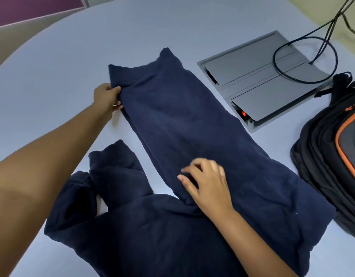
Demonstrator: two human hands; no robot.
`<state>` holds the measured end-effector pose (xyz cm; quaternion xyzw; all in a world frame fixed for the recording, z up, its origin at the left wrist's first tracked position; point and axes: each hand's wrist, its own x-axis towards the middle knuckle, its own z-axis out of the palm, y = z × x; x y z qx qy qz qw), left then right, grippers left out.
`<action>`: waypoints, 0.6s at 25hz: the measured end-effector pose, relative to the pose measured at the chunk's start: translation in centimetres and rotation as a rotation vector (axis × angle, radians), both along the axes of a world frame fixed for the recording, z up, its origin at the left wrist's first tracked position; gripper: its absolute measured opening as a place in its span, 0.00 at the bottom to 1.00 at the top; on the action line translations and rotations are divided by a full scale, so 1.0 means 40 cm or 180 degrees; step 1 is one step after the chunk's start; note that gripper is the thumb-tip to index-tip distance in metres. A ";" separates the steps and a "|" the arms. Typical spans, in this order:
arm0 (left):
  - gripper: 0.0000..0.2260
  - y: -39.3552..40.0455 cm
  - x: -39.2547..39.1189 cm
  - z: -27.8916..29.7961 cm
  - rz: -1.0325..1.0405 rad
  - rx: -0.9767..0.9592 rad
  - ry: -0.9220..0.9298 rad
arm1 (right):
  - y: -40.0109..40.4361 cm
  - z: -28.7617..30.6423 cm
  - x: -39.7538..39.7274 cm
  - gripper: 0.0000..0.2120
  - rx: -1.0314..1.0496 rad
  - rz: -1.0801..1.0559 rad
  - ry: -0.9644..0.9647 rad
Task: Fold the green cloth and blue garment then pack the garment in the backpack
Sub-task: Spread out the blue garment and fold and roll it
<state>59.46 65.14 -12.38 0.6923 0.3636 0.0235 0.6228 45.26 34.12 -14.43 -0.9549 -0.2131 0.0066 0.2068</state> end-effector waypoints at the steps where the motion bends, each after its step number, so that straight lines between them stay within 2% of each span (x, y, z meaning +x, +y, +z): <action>1: 0.09 0.014 -0.007 -0.020 0.0183 -0.0206 -0.0012 | 0.002 -0.015 0.012 0.19 -0.0150 -0.0044 -0.0073; 4: 0.10 0.034 -0.026 -0.055 0.0781 -0.0951 0.0038 | -0.005 -0.079 0.013 0.26 -0.0901 0.0138 0.0080; 8: 0.07 0.037 -0.024 -0.055 0.0734 -0.0551 0.0337 | -0.005 -0.093 0.021 0.27 -0.1084 0.0214 0.0319; 10: 0.05 0.029 -0.050 -0.037 0.0403 -0.0016 0.0464 | -0.008 -0.084 0.018 0.28 -0.1082 0.0259 0.0347; 12: 0.05 0.012 -0.096 -0.023 -0.0181 0.0919 0.0624 | -0.006 -0.078 0.031 0.29 -0.0892 0.0321 0.0588; 13: 0.07 -0.002 -0.140 -0.005 -0.0513 0.1425 0.0593 | -0.006 -0.060 0.032 0.29 -0.0696 0.0318 0.0901; 15: 0.08 -0.039 -0.254 0.041 -0.0977 0.2072 0.0157 | -0.019 -0.027 0.019 0.26 -0.0172 0.0261 0.1453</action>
